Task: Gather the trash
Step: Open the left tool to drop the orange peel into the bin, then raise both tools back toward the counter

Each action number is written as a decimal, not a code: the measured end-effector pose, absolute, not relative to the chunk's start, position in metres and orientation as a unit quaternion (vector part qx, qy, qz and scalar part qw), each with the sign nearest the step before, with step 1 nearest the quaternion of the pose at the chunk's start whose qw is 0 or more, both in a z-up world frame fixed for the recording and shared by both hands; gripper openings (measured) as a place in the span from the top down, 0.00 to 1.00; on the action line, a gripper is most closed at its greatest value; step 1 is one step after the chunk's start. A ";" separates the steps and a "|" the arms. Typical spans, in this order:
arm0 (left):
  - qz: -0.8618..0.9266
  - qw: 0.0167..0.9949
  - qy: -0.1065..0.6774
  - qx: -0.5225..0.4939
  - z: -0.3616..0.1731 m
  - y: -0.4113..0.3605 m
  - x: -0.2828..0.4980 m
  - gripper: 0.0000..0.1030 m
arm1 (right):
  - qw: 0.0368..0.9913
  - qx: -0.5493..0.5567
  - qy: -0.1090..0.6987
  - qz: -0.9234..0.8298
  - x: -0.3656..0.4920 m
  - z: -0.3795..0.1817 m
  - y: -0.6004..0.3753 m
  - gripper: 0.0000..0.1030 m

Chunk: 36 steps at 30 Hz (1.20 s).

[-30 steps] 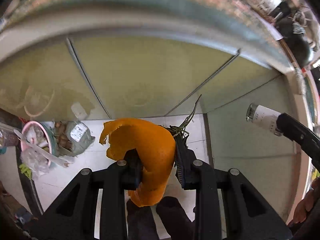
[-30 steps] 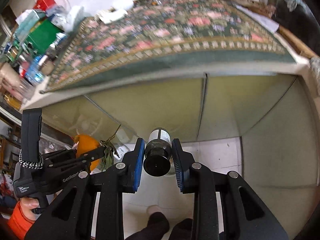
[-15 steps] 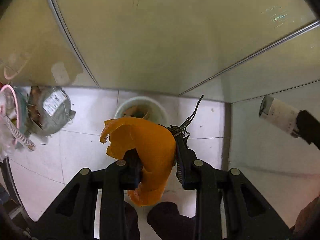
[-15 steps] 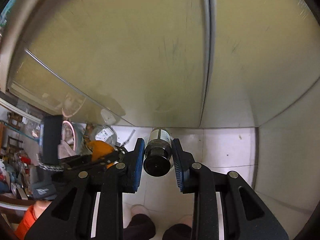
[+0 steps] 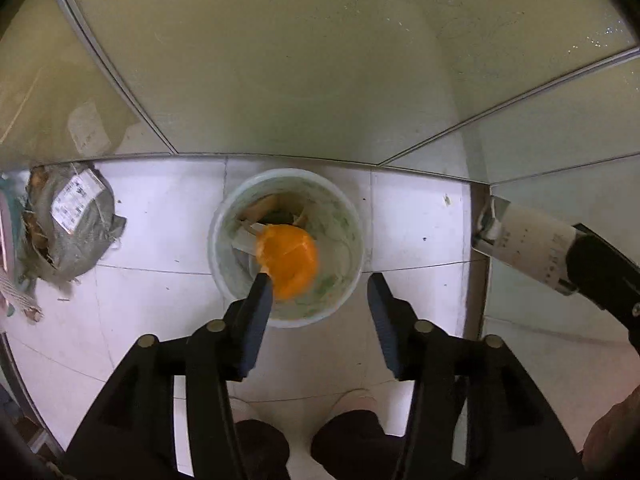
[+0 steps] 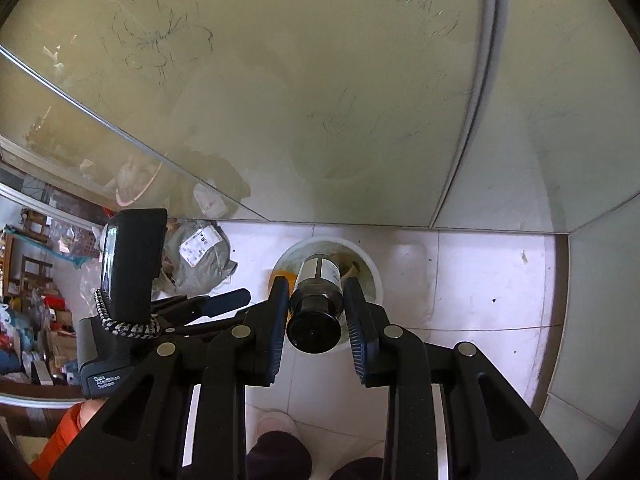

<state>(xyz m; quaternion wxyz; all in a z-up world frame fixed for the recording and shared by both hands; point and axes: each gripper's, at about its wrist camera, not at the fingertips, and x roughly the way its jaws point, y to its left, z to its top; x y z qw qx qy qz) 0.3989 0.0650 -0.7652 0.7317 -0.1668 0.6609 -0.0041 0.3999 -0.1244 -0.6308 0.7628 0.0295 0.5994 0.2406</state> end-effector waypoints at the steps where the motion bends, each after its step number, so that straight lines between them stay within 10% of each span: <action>1: 0.001 0.733 0.661 -0.160 -0.765 0.067 0.397 0.52 | 0.761 0.030 0.601 0.242 0.400 -0.631 -0.123 0.75; 18: 0.046 0.753 0.636 -0.163 -0.659 0.115 0.359 0.52 | 0.736 0.028 0.619 0.275 0.398 -0.598 -0.088 0.69; 36: 0.004 0.842 0.526 -0.120 -0.325 0.101 0.329 0.52 | 0.825 0.029 0.516 0.228 0.357 -0.320 -0.115 0.69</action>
